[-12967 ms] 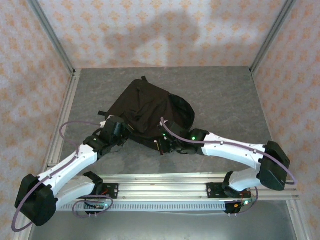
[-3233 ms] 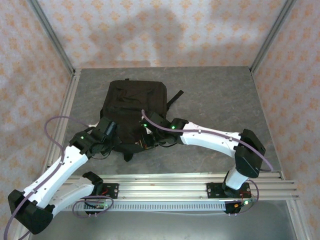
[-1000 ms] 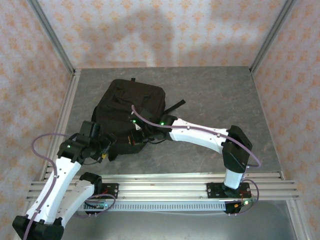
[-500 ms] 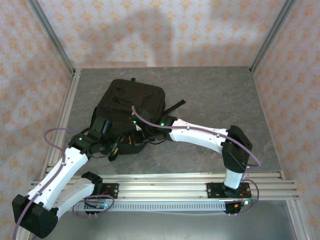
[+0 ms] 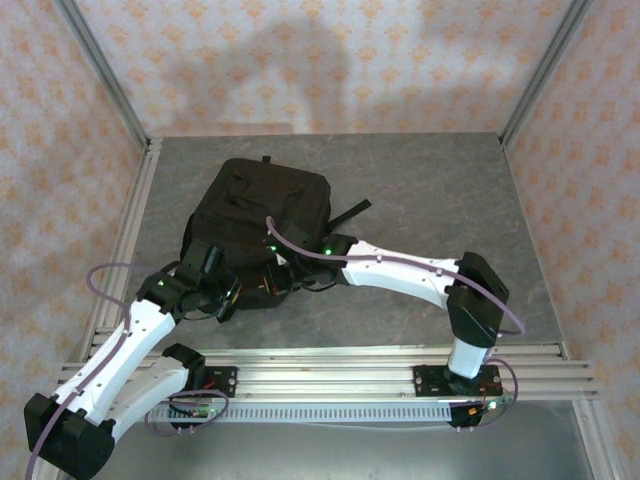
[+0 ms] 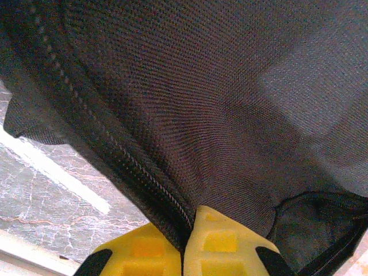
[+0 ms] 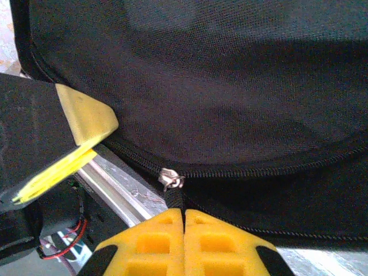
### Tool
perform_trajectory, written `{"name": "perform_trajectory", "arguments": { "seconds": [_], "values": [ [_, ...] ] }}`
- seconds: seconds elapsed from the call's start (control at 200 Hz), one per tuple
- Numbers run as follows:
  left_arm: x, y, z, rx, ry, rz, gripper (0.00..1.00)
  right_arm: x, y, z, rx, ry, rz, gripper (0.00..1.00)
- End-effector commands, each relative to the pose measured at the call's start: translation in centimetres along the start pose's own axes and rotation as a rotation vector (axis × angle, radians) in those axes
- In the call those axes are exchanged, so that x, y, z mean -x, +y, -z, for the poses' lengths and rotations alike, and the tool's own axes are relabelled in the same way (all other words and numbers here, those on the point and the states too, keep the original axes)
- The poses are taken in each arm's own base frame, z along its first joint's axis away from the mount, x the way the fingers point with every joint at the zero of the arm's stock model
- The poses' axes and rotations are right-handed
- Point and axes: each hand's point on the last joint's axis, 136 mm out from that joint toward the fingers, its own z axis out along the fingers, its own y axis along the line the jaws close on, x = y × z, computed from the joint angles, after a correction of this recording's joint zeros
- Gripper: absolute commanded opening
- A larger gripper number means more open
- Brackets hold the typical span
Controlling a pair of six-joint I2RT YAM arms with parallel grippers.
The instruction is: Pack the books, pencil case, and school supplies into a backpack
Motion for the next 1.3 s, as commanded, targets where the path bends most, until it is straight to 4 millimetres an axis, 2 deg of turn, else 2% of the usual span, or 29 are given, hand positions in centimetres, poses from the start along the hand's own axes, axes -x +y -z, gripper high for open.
{"name": "perform_trajectory", "arguments": {
  "seconds": [0.0,0.26,0.6,0.866,1.296],
  "values": [
    [0.9,0.9,-0.2,0.036,-0.053,-0.033,0.00,0.3,-1.0,2.0,-0.051,-0.046,0.035,0.00],
    [1.1,1.5,0.1,0.059,-0.068,-0.072,0.00,-0.2,-3.0,2.6,-0.116,-0.034,0.049,0.00],
    [1.5,1.4,0.8,0.064,-0.093,-0.105,0.00,0.5,-6.5,4.2,-0.165,-0.061,-0.004,0.00],
    [1.7,1.4,1.2,0.072,-0.103,-0.124,0.00,1.3,-7.8,4.4,-0.194,-0.076,-0.018,0.00],
    [1.9,1.4,1.5,0.066,-0.112,-0.148,0.00,2.5,-8.8,5.3,-0.214,-0.105,-0.032,0.00]
  ]
}}
